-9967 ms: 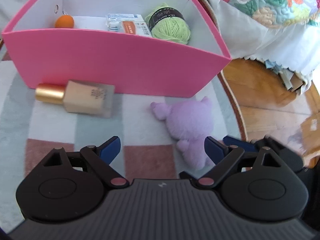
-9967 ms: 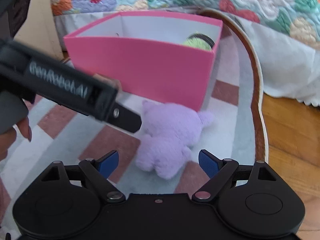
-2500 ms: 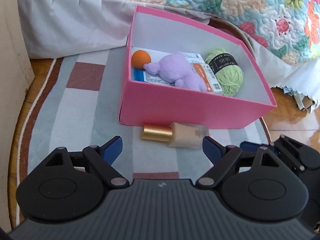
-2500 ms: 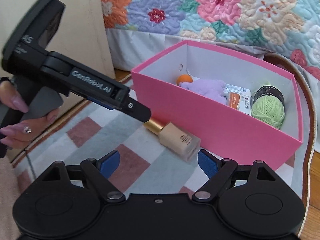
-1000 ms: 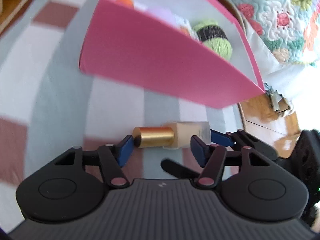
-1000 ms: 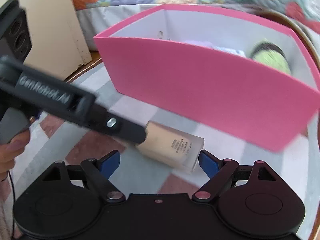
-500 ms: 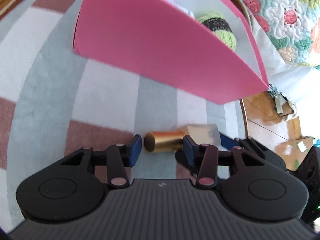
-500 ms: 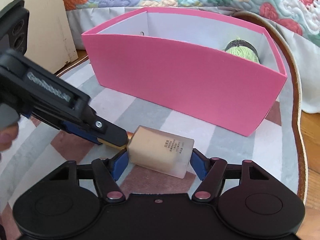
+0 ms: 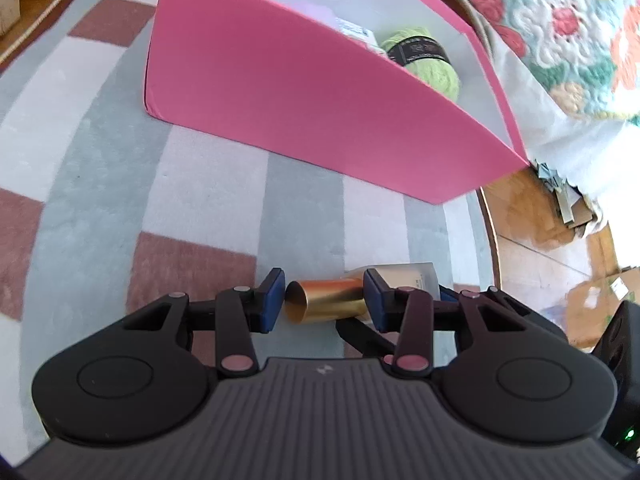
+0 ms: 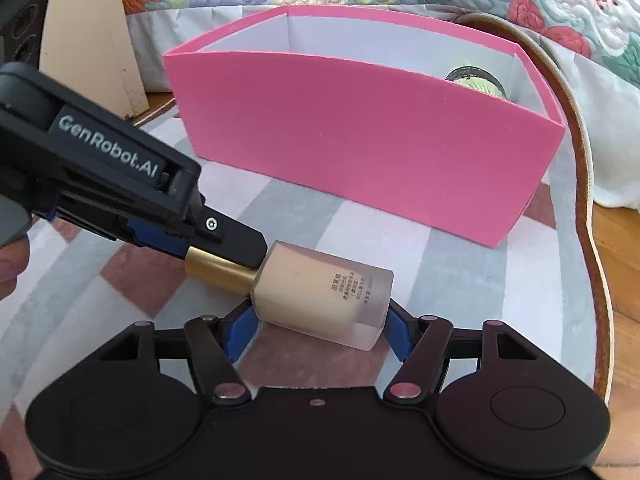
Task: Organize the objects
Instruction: 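Lift the foundation bottle with the left gripper and lower it into the box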
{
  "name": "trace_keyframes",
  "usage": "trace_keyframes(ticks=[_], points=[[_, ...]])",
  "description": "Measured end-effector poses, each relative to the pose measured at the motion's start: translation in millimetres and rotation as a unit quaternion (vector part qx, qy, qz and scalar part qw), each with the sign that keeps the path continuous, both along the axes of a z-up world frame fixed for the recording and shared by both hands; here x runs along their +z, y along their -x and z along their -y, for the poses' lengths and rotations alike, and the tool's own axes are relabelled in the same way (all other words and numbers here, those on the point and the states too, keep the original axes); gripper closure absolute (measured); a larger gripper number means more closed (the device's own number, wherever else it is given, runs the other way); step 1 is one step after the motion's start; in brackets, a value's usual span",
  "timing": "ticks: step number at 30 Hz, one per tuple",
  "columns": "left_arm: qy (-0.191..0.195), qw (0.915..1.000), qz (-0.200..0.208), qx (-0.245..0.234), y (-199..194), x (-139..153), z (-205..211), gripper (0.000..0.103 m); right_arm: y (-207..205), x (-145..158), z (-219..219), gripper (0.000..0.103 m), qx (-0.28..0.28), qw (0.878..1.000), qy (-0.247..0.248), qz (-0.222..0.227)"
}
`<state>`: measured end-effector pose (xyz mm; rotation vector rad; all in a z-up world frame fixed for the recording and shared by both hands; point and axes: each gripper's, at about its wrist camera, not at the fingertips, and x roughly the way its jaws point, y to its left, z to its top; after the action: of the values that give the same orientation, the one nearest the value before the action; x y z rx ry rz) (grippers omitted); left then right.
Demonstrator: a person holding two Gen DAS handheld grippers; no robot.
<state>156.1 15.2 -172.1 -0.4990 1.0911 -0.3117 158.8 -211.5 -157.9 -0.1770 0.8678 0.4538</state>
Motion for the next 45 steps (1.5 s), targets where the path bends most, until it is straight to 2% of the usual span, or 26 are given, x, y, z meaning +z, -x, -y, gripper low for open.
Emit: trace_keyframes(ticks=[10,15,21,24,30,33,36,41,45], points=[[0.022,0.9989,0.041,0.003,41.3,39.5,8.0,0.062,34.9,38.9,16.0,0.032,0.011,0.999,-0.011,0.036],[0.041,0.9982,0.040,0.019,56.9,54.3,21.4,0.062,63.9,59.5,17.3,0.032,0.006,0.998,0.014,0.067],[0.039,0.9979,0.046,0.024,73.5,80.2,27.2,0.062,85.5,85.5,17.8,0.032,0.011,0.996,0.025,0.089],[0.023,0.9979,0.058,0.021,78.5,102.1,29.1,0.062,92.7,102.0,16.2,0.032,0.012,0.994,0.024,0.101],[-0.008,0.9982,0.060,0.003,81.3,145.1,28.8,0.062,94.0,137.0,16.3,0.032,0.014,0.996,0.001,0.088],[-0.014,0.9983,0.055,-0.008,77.0,167.6,23.6,0.062,96.1,153.6,13.8,0.032,0.026,0.995,-0.004,0.100],[-0.020,0.9973,0.069,-0.016,73.3,188.9,20.1,0.062,92.6,171.7,11.4,0.032,0.036,0.992,-0.004,0.120],[-0.035,0.9948,0.095,-0.015,56.9,219.9,19.5,0.062,69.7,197.3,3.5,0.032,0.049,0.989,0.003,0.140],[-0.044,0.9933,0.107,-0.007,28.3,234.9,19.2,0.062,39.5,209.4,-6.5,0.032,0.053,0.988,0.010,0.148]])
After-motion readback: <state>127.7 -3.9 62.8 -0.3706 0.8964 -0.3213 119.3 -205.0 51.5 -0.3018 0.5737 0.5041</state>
